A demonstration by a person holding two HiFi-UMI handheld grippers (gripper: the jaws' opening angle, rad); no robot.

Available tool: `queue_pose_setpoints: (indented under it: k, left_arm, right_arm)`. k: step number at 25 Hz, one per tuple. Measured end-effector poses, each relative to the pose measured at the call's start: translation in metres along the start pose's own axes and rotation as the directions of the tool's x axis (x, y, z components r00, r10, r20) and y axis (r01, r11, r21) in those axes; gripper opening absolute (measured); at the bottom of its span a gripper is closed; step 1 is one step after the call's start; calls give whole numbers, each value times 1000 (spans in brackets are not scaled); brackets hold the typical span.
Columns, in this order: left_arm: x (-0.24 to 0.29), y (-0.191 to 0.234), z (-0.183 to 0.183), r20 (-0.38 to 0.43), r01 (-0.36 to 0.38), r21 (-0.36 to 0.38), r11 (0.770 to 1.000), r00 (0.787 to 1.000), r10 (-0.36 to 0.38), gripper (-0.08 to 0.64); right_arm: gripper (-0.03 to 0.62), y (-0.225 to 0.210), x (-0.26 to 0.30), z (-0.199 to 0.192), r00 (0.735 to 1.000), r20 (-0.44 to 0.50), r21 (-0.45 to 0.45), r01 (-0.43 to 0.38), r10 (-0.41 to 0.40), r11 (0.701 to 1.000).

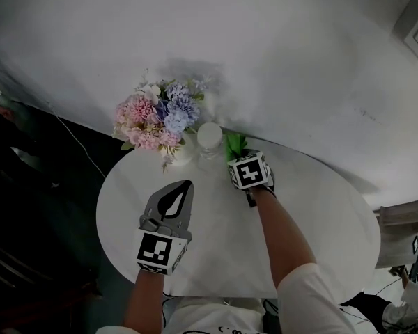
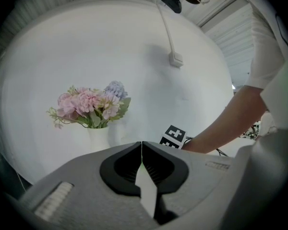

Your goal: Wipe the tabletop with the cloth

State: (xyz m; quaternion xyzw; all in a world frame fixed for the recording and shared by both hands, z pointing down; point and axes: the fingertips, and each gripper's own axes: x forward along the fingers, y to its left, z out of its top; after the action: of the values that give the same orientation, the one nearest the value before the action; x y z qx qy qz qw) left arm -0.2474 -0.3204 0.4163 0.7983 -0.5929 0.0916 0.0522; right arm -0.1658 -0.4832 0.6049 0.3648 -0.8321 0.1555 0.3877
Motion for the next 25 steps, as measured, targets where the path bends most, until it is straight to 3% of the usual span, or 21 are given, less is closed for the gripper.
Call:
queue_pose_setpoints:
  k: [25]
  left_arm:
    - [4, -76, 3, -24, -24, 24, 999, 999, 25, 18]
  right_arm:
    - [44, -63, -40, -43, 998, -24, 3, 56, -55, 998]
